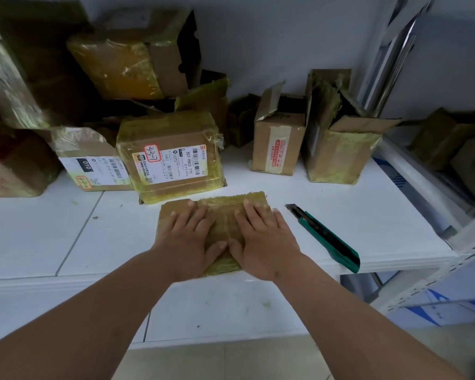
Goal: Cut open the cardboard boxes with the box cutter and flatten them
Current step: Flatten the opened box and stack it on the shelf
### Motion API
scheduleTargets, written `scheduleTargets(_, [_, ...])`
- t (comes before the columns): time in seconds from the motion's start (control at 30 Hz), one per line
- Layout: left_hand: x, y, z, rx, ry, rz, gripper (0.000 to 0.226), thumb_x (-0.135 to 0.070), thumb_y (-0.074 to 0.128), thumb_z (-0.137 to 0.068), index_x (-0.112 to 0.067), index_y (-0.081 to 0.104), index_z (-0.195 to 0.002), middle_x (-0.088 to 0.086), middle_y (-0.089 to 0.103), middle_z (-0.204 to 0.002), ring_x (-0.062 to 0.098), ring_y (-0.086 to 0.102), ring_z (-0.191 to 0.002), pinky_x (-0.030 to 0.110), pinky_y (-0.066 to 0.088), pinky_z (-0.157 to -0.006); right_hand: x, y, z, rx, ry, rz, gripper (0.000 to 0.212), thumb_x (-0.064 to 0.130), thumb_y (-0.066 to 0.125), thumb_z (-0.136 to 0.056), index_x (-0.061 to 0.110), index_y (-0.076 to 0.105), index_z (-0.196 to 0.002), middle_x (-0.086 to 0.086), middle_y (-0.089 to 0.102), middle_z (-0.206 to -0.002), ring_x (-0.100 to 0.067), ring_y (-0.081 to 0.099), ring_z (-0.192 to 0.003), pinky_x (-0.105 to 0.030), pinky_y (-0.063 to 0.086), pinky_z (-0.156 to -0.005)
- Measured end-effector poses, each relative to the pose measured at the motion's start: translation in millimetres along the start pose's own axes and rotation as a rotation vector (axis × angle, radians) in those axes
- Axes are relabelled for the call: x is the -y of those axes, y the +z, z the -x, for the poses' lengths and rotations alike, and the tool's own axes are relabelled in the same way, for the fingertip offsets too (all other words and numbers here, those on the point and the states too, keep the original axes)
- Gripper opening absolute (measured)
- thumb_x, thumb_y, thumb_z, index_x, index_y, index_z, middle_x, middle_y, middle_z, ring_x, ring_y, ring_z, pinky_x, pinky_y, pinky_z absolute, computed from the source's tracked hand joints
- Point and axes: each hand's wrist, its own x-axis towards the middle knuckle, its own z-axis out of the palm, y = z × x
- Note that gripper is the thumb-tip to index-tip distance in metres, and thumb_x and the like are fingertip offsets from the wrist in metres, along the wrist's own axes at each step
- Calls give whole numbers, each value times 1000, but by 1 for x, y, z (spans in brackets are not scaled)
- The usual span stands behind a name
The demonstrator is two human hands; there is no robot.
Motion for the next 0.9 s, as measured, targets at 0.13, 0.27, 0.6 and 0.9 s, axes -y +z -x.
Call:
scheduleTargets(0.13, [6, 5, -8, 57, 23, 21, 113, -85, -24, -57, -27, -15, -154, -5, -19, -162, 17, -21, -148, 42, -7, -122, -5, -2, -10, 32, -10, 26, 72, 60, 16, -98, 24, 2, -158, -1, -3, -166, -24, -7, -152, -51, -5, -122])
scheduleTargets(0.27, [11, 9, -15, 71, 34, 6, 107, -85, -25, -60, -31, -20, -152, -10, -29, -156, 16, -25, -147, 43, -10, -121, -7, 6, -14, 50, -8, -40, 68, 63, 12, -97, 33, -1, -157, 2, -17, -165, -20, -19, -150, -50, -9, -121])
scheduleTargets(0.6, [7, -2, -6, 113, -160, 100, 58, -56, 18, -98, -50, -6, -151, -18, -21, -160, 20, -26, -147, 63, -8, -115, -4, 9, -6, 5, 101, -28, 69, 72, 10, -93, 43, -1, -155, -1, -19, -164, -35, -25, -147, -55, -15, -118])
scheduleTargets(0.9, [5, -10, 19, 72, -348, 108, 64, -67, 27, -92, -49, 9, -151, -4, 6, -163, 34, 20, -145, 53, 27, -112, 11, 5, 10, -69, 173, -113, 67, 69, 24, -95, 40, 17, -154, -3, 9, -164, -42, 15, -144, -51, 16, -118])
